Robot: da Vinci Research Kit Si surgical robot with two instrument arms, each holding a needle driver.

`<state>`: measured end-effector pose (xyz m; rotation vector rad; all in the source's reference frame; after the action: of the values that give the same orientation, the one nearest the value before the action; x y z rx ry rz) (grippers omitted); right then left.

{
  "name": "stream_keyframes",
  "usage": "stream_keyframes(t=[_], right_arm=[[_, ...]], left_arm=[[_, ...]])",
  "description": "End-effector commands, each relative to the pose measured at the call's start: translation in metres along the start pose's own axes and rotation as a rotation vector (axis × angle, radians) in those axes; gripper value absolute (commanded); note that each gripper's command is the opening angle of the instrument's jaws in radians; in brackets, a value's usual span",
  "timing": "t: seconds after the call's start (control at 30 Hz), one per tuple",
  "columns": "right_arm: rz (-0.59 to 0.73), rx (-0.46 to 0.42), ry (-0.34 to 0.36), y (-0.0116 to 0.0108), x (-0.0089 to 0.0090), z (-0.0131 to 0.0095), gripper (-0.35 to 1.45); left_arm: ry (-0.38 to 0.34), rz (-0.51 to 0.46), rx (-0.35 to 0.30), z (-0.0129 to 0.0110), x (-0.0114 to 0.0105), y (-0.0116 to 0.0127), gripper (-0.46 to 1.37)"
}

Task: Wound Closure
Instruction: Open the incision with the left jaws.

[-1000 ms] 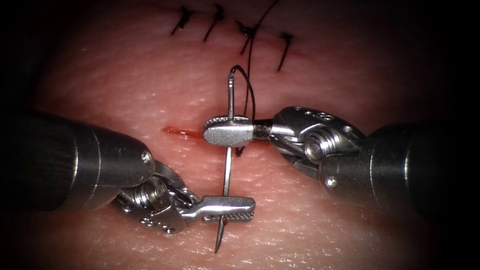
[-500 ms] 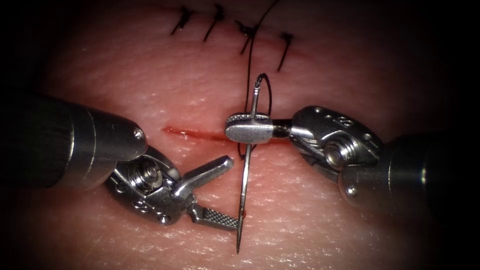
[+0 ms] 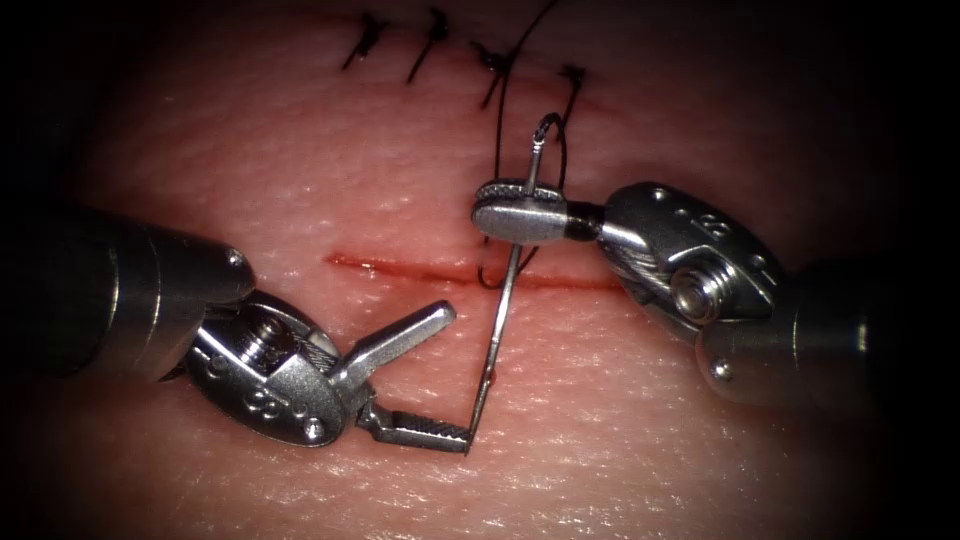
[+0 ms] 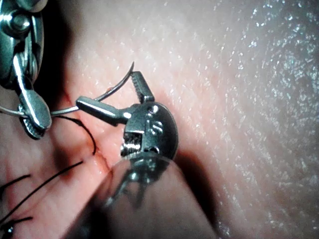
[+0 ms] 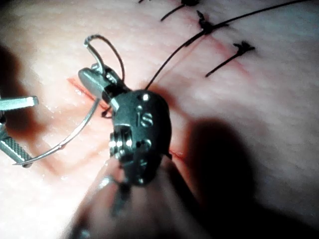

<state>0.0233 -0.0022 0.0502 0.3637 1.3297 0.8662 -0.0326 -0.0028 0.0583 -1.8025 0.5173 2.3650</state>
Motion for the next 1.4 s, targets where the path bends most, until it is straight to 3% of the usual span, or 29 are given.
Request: stream_keyframes(t=[0.03, 0.27, 0.4, 0.5, 0.67, 0.77, 0.9, 1.0, 1.1, 1.2, 1.33, 1.4], right_arm=[[-0.012, -0.007, 0.004, 0.0000, 0.0001, -0.0002, -0.35], [-0.133, 0.003, 0.000, -0.0005, 0.0010, -0.0009, -0.35], [-0.144, 0.003, 0.026, -0.0003, 0.0012, -0.0010, -0.35], [-0.149, 0.002, 0.026, -0.0003, 0.0012, -0.0010, -0.35], [-0.225, 0.000, 0.020, -0.0006, 0.0013, -0.0011, -0.35], [-0.267, -0.003, 0.021, -0.0009, 0.0017, -0.0013, -0.35], [-0.290, -0.006, 0.035, -0.0012, 0.0022, -0.0015, -0.35], [-0.331, -0.009, 0.037, -0.0017, 0.0028, -0.0020, -0.35], [-0.335, -0.011, 0.046, -0.0019, 0.0031, -0.0024, -0.35], [-0.341, -0.013, 0.050, -0.0022, 0.0031, -0.0028, -0.35], [-0.342, -0.017, 0.052, -0.0022, 0.0031, -0.0029, -0.35], [-0.342, -0.018, 0.055, -0.0022, 0.0031, -0.0029, -0.35]], left_arm=[[-0.034, -0.024, -0.013, -0.0001, 0.0002, 0.0000, 0.81], [-0.131, -0.159, -0.030, -0.0002, 0.0009, -0.0002, 0.83], [-0.178, -0.178, -0.082, -0.0004, 0.0014, 0.0002, 0.95], [-0.194, -0.225, -0.092, -0.0005, 0.0017, 0.0003, 1.03], [-0.200, -0.358, -0.079, -0.0004, 0.0016, -0.0007, 0.97], [-0.206, -0.442, -0.069, -0.0001, 0.0012, -0.0017, 0.84], [-0.220, -0.479, -0.077, 0.0001, 0.0010, -0.0021, 0.75], [-0.279, -0.507, -0.133, 0.0001, 0.0010, -0.0022, 0.54], [-0.296, -0.505, -0.146, 0.0001, 0.0010, -0.0022, 0.41], [-0.311, -0.509, -0.152, 0.0002, 0.0007, -0.0024, 0.00], [-0.376, -0.503, -0.158, 0.0003, 0.0002, -0.0025, -0.08], [-0.447, -0.485, -0.135, 0.0005, -0.0001, -0.0025, -0.08]])
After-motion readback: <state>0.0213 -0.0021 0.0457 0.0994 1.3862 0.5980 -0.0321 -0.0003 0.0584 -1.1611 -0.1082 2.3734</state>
